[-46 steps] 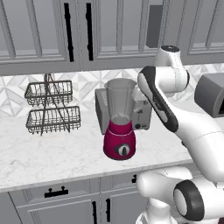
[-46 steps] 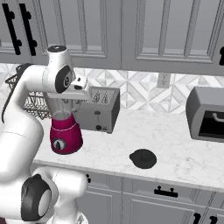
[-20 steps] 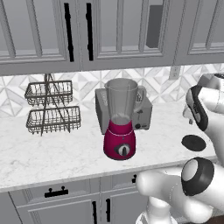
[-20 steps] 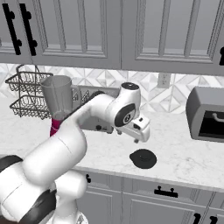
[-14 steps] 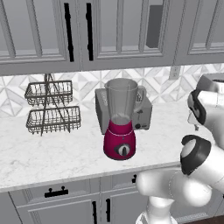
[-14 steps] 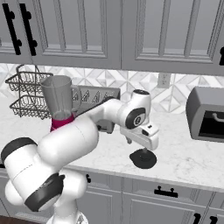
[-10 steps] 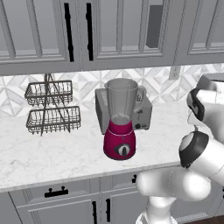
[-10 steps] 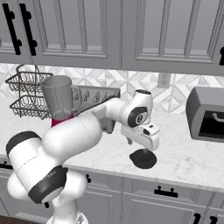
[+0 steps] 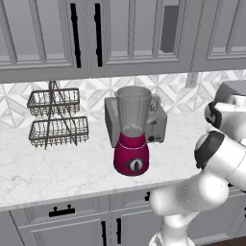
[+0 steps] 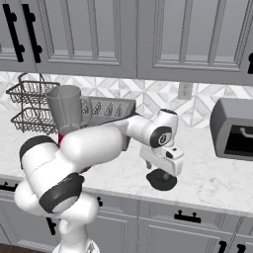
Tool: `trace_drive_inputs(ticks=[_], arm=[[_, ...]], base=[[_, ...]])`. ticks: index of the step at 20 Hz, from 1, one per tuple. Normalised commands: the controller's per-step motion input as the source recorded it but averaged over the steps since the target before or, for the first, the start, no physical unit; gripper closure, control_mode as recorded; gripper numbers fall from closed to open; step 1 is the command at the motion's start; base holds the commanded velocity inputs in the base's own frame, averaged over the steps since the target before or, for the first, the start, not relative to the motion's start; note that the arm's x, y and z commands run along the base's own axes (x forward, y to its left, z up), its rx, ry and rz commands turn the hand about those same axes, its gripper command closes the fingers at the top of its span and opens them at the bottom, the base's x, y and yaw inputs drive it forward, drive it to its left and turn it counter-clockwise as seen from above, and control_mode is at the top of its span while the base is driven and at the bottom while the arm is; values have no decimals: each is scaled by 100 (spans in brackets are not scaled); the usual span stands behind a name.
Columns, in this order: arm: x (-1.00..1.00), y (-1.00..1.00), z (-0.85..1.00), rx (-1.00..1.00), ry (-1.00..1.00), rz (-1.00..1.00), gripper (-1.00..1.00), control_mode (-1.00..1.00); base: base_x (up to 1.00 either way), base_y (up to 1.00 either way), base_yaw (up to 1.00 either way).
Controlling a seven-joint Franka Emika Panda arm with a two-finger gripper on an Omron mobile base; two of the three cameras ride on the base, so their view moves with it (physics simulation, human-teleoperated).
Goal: Close the lid blender by securely placing the lid on top.
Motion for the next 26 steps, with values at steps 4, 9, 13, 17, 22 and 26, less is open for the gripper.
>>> trace_drive_inputs(ticks=[4,9,13,17,22,26], arm=[[23,-2,-35,0,3,0,-100,-100],[19,-10,-45,0,0,0,-100,-100],[22,-21,-32,0,0,0,-100,-100],[17,-17,-22,0,0,0,-100,-100],[13,-3,-14,0,0,0,-100,-100],[9,0,-15,0,-2,0,-100,-100]], base=[[0,0,0],[0,0,0],[0,0,0],[0,0,0],[0,0,0],[0,0,0]])
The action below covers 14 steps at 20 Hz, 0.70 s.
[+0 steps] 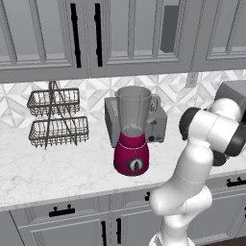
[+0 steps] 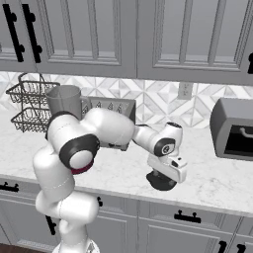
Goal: Close the lid blender by securely placing the lid on top.
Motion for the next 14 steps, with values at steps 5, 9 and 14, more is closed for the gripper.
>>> trace_drive_inputs(ticks=[5,9,14], arm=[[7,0,-12,0,-6,0,-100,-100],[16,0,-6,0,-7,0,-100,-100],[16,0,0,0,-4,0,-100,-100]], base=[[0,0,0],[0,0,0],[0,0,0]])
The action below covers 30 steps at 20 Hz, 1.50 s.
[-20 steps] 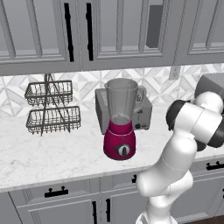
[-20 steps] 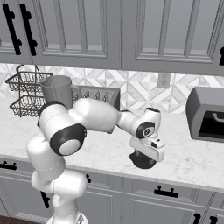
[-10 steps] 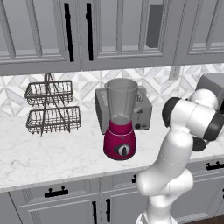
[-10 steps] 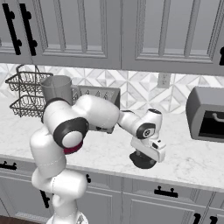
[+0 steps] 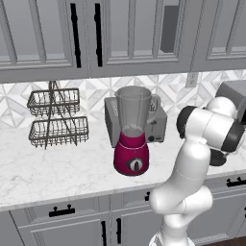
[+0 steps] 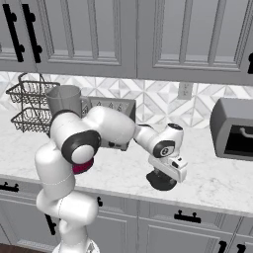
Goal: Close the lid blender by securely placing the lid on top.
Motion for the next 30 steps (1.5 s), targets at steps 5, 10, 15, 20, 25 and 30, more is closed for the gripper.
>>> trace_drive_inputs(ticks=[5,10,15,20,25,30], arm=[[2,0,-13,0,0,0,-100,-100],[0,0,-16,0,0,0,100,-100],[2,0,-5,0,0,0,100,-100],[0,0,0,0,0,0,100,-100],[0,0,2,0,0,0,100,-100],[-22,0,58,6,-9,0,100,-100]], base=[[0,0,0],[0,0,0],[0,0,0],[0,0,0],[0,0,0],[0,0,0]])
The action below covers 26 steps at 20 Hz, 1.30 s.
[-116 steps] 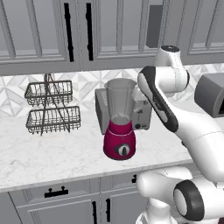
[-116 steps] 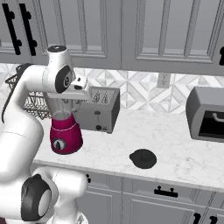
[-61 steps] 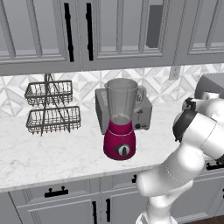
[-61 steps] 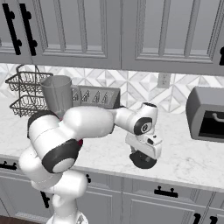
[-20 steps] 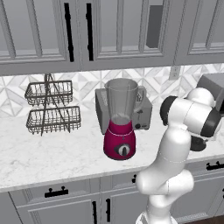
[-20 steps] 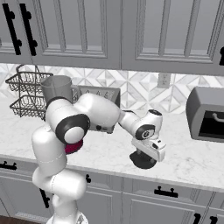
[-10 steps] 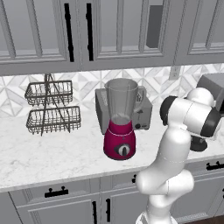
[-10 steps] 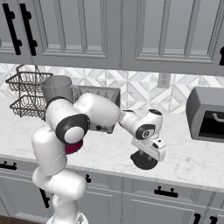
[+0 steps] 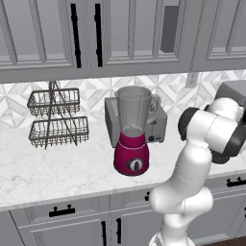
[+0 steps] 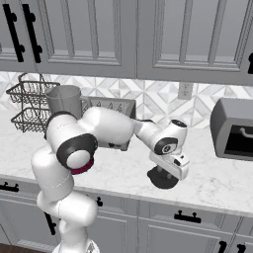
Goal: Close the lid blender by securely placing the lid on top.
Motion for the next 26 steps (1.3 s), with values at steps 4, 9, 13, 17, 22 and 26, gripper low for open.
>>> trace_drive_inputs(ticks=[4,9,13,17,22,26], arm=[[-27,7,100,3,-14,-1,100,-100],[-11,39,100,0,-21,-5,100,-100],[-4,58,100,0,-22,-7,100,-100],[-1,73,100,-5,-24,-3,100,-100],[0,93,100,-14,-24,0,100,-100],[0,94,100,-16,-24,0,100,-100]], base=[[0,0,0],[0,0,0],[0,0,0],[0,0,0],[0,0,0],[0,0,0]])
